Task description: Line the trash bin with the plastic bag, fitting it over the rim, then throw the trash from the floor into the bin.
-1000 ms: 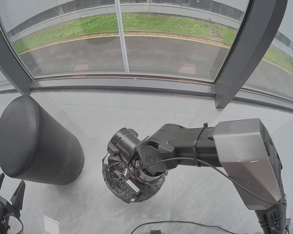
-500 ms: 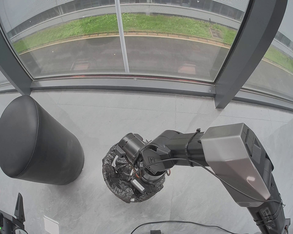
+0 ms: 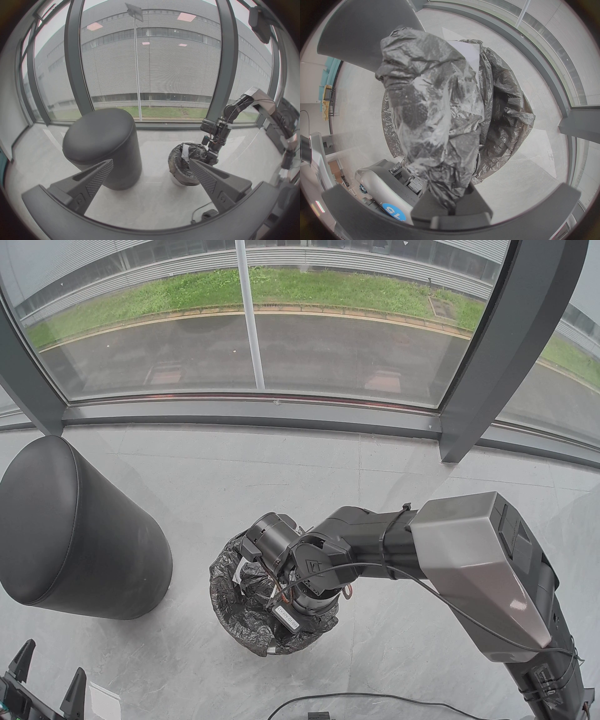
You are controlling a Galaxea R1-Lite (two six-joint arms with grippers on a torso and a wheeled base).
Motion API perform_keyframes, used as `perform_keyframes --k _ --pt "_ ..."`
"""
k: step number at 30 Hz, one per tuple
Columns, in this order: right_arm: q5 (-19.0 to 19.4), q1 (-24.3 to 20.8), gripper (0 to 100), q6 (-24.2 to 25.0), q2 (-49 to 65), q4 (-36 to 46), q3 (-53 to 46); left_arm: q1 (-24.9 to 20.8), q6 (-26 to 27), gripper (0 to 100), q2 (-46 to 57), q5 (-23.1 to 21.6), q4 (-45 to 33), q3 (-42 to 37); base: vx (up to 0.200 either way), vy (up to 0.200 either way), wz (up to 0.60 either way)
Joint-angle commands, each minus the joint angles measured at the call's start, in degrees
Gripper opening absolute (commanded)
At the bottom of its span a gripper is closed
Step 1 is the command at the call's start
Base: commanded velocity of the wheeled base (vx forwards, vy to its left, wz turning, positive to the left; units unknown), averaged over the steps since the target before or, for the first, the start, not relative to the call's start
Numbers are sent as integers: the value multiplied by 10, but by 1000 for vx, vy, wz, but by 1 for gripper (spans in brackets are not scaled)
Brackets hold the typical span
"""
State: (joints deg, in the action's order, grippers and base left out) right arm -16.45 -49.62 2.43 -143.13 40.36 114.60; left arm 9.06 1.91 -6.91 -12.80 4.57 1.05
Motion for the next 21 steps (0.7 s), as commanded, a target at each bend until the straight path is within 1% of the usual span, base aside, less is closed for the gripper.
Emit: perform_keyframes --k 1,3,5,10,13,14,15,18,21 --pt "-17 0 0 3 -2 1 0 -49 -67 100 -62 -14 4 -10 0 0 0" --pt "-18 1 0 1 -4 0 0 -77 -96 100 -54 -10 4 -10 0 0 0" --pt "-18 0 0 -1 -5 0 0 -94 -104 100 -35 -5 4 -10 0 0 0" --pt "-18 0 0 1 -10 0 0 -96 -100 100 59 -5 -3 -10 0 0 0" --pt "-18 0 0 1 -11 0 0 -93 -95 100 69 0 2 -10 0 0 0" --pt "-18 -2 0 3 -13 0 0 -93 -77 100 69 43 4 -10 0 0 0" --pt "-18 -3 0 3 -13 0 0 -93 -74 100 69 54 5 -10 0 0 0" --pt "-18 -4 0 0 -13 -1 0 -93 -60 100 69 61 5 -10 0 0 0" --pt "-20 -6 0 3 -14 0 0 -92 -11 100 69 78 4 -10 0 0 0"
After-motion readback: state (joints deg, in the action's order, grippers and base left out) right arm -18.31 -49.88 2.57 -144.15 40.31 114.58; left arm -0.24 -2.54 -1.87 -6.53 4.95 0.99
